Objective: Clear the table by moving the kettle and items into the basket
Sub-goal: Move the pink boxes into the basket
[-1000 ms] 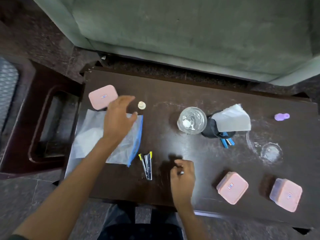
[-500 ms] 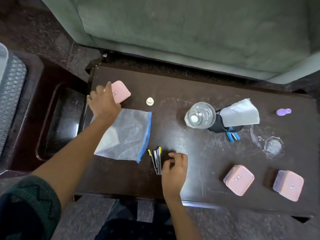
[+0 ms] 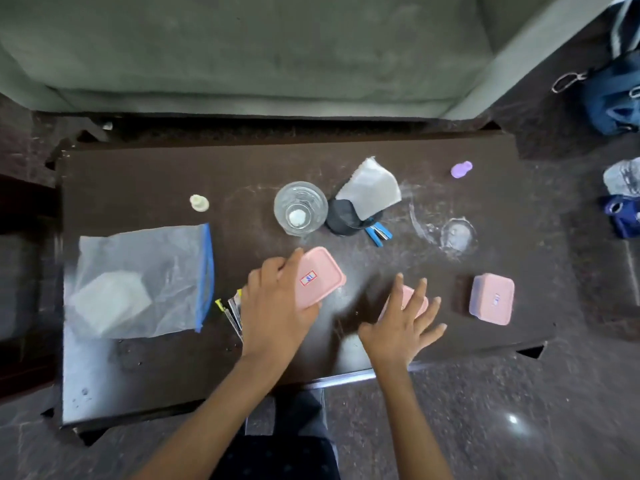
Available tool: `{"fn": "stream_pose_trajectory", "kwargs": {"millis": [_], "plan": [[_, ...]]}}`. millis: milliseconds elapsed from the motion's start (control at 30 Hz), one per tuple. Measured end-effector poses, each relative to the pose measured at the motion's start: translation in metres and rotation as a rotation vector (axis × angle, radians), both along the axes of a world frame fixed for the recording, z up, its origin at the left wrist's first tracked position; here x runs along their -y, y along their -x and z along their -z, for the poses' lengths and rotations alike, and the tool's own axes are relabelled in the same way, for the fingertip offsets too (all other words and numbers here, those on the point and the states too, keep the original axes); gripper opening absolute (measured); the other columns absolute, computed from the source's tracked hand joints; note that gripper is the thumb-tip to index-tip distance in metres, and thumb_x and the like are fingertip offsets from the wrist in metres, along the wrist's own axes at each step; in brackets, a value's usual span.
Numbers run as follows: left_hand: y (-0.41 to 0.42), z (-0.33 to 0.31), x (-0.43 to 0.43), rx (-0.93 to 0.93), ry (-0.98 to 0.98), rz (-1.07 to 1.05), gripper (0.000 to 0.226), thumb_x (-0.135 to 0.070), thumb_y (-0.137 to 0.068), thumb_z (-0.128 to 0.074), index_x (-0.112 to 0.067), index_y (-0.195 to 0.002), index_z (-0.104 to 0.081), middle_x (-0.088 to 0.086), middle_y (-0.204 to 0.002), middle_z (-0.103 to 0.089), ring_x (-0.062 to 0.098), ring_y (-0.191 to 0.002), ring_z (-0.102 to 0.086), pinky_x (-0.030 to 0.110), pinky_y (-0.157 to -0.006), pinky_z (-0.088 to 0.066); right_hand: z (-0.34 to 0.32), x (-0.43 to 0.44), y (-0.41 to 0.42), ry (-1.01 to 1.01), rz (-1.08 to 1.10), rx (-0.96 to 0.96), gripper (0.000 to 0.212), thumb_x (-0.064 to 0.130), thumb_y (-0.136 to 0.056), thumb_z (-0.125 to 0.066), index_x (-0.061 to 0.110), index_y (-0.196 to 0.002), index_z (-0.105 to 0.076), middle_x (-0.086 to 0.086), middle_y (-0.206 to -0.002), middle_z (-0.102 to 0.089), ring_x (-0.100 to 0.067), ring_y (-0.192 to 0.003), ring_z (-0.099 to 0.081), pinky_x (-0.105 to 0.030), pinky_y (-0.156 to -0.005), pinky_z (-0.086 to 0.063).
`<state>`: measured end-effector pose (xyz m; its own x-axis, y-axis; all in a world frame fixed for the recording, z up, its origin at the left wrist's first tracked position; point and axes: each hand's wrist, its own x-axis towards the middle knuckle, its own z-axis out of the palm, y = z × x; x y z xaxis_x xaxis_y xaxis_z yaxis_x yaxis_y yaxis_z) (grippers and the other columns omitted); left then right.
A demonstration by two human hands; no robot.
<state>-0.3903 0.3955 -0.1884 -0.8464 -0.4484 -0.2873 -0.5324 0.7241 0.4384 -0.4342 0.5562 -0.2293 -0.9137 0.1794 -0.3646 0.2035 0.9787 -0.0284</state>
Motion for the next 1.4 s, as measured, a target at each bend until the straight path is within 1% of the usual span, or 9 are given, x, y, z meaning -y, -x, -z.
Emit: {"fn": "stream_pose_trajectory", "kwargs": {"millis": [167, 267, 400, 600, 800, 900, 1133, 1267, 1400], "plan": [[0.021, -0.002, -0.019, -0.047, -0.037, 0.097, 0.079, -0.034, -0.066, -0.076, -0.021, -0.137, -0.041, 0.008, -0.117, -0.051, 0.031, -0.1, -0.048, 0.04, -0.081, -0.047, 0.016, -0.038, 0.012, -0.046, -0.17, 0.185, 0.113, 0.016, -0.066, -0.07, 0.035, -0.145, 0.009, -0.005, -0.157, 0.013, -0.04, -0.142, 0.011, -0.063, -0.11, -0.007], [0.029, -0.005, -0.015, -0.043, -0.089, 0.085, 0.08, -0.036, -0.071, -0.073, -0.025, -0.14, -0.034, 0.005, -0.122, -0.046, 0.028, -0.107, -0.043, 0.038, -0.083, -0.046, 0.02, -0.046, 0.016, -0.067, -0.289, 0.153, 0.106, 0.016, -0.058, -0.078, 0.029, -0.145, -0.019, -0.014, -0.152, -0.024, -0.038, -0.14, -0.018, -0.062, -0.107, -0.019], [0.025, -0.02, -0.001, -0.115, -0.176, -0.002, 0.076, -0.034, -0.069, -0.074, -0.029, -0.134, -0.036, -0.003, -0.121, -0.05, 0.02, -0.113, -0.044, 0.025, -0.086, -0.033, -0.001, -0.033, 0.016, 0.012, -0.343, 0.04, 0.097, 0.029, -0.038, -0.085, 0.018, -0.127, -0.048, -0.016, -0.113, -0.058, -0.039, -0.102, -0.055, -0.053, -0.085, -0.043], [-0.013, -0.064, 0.05, -0.268, -0.293, -0.266, 0.073, -0.037, -0.065, -0.079, -0.036, -0.127, -0.041, -0.017, -0.12, -0.047, 0.009, -0.114, -0.039, 0.022, -0.083, -0.032, -0.072, 0.048, -0.008, 0.272, -0.59, -0.023, 0.089, 0.053, -0.047, -0.067, 0.02, -0.128, -0.046, -0.008, -0.103, -0.054, -0.029, -0.089, -0.052, -0.039, -0.074, -0.049], [-0.08, -0.079, 0.17, -0.469, -0.301, -0.535, 0.075, -0.054, -0.062, -0.069, -0.04, -0.13, -0.041, -0.026, -0.119, -0.045, -0.013, -0.114, -0.04, 0.01, -0.088, -0.04, -0.104, 0.182, -0.044, 0.517, -0.75, 0.018, 0.098, 0.065, -0.045, -0.061, 0.032, -0.135, -0.037, -0.001, -0.115, -0.046, -0.013, -0.104, -0.04, -0.024, -0.073, -0.042], [-0.116, -0.083, 0.242, -0.548, -0.188, -0.706, 0.08, -0.048, -0.062, -0.071, -0.028, -0.134, -0.043, -0.014, -0.122, -0.047, 0.006, -0.119, -0.048, 0.033, -0.099, -0.044, -0.113, 0.264, -0.063, 0.635, -0.831, 0.109, 0.107, 0.065, -0.048, -0.061, 0.032, -0.143, -0.027, 0.002, -0.121, -0.041, -0.012, -0.11, -0.033, -0.02, -0.087, -0.032], [-0.16, -0.076, 0.394, -0.523, -0.018, -1.135, 0.081, -0.025, -0.065, -0.07, -0.003, -0.136, -0.038, 0.019, -0.127, -0.044, 0.028, -0.118, -0.042, 0.012, -0.088, -0.022, -0.126, 0.434, -0.106, 0.865, -0.937, 0.126, 0.109, 0.059, -0.054, -0.074, 0.024, -0.143, -0.021, 0.003, -0.128, -0.036, -0.014, -0.12, -0.029, -0.025, -0.098, -0.031], [-0.153, -0.049, 0.436, -0.497, -0.057, -1.33, 0.07, -0.006, -0.068, -0.071, -0.005, -0.132, -0.043, 0.02, -0.126, -0.045, 0.033, -0.115, -0.047, 0.027, -0.097, -0.032, -0.129, 0.465, -0.114, 0.904, -0.959, 0.076, 0.106, 0.055, -0.056, -0.077, 0.026, -0.142, -0.022, 0.002, -0.129, -0.035, -0.015, -0.12, -0.032, -0.028, -0.098, -0.035], [-0.147, -0.019, 0.446, -0.399, -0.2, -1.416, 0.052, -0.004, -0.073, -0.068, -0.006, -0.122, -0.05, 0.018, -0.126, -0.046, 0.033, -0.112, -0.049, 0.023, -0.088, -0.029, -0.12, 0.472, -0.118, 0.9, -0.949, 0.065, 0.105, 0.049, -0.056, -0.08, 0.025, -0.142, -0.026, 0.0, -0.133, -0.034, -0.017, -0.122, -0.032, -0.028, -0.099, -0.035]]}}
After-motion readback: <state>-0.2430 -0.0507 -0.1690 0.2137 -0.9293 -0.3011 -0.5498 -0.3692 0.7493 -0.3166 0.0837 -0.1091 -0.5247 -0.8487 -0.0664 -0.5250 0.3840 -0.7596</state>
